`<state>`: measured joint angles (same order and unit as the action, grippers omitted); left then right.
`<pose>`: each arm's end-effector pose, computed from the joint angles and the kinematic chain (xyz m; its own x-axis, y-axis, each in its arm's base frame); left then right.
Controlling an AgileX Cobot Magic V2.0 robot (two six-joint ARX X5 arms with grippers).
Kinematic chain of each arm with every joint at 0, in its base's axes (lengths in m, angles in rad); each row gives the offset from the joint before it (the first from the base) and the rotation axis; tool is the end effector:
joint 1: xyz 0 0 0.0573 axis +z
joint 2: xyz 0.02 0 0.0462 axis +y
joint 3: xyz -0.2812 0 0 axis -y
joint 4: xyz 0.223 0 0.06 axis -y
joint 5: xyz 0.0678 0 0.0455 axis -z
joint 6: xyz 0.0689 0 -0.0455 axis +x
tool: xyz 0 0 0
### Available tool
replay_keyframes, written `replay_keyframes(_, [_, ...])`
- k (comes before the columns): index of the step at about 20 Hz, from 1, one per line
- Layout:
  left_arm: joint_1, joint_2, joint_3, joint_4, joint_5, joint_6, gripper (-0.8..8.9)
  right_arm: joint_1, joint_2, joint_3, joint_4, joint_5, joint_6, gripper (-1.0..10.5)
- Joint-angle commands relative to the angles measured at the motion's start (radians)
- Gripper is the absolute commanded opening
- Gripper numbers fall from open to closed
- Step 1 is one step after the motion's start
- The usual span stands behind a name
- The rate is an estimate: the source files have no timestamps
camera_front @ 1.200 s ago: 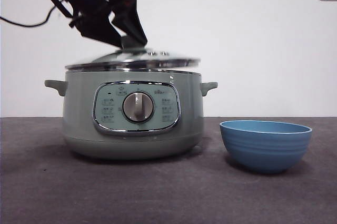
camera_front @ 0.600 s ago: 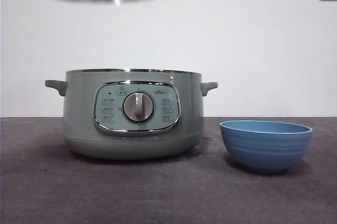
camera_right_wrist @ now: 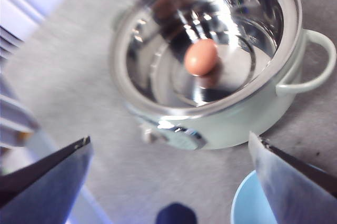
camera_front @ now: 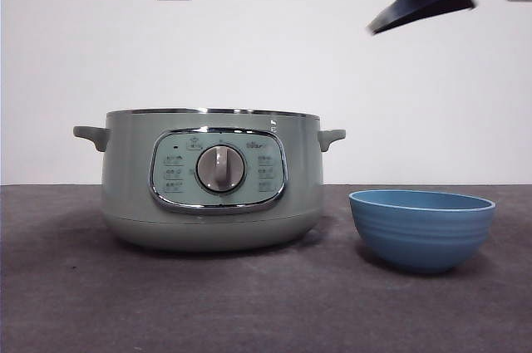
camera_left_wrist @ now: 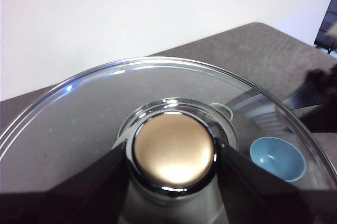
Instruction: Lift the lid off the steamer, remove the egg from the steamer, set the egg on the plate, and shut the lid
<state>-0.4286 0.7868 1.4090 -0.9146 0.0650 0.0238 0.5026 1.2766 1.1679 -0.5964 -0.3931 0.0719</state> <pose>0.0877 -0.0450 0.4420 0.8421 -0.4562 -0.2876 0.4774 0.8787 0.0041 0.2211 0.1516 0.3229 0.4319 0.6745 -0.5987 -0.6580 0.6897 0.3023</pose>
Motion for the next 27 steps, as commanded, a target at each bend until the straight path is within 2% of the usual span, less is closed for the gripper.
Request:
replay_keyframes(1, [-0.002,-0.047,0.019,0.004,0.003,-0.013,-0.08,0.077,0.086,0.068,0.012,0.102,0.014,5.0])
replay_keyframes(6, [-0.002,-0.075,0.019,-0.051,-0.009,-0.013,-0.08,0.185,0.333,0.269,-0.002,0.246,0.018,5.0])
replay_keyframes(13, [-0.002,-0.075,0.019,-0.052,-0.005,-0.012,-0.08,0.211,0.642,0.511,-0.010,0.322,0.026,5.0])
replay_keyframes(20, [-0.002,-0.075,0.019,-0.052,-0.004,0.000,-0.08,0.211,0.740,0.528,0.061,0.372,0.020,5.0])
replay_keyframes(27, [-0.002,-0.075,0.019,-0.053,-0.003,0.007,-0.08,0.211,0.799,0.528,0.107,0.378,0.014,5.0])
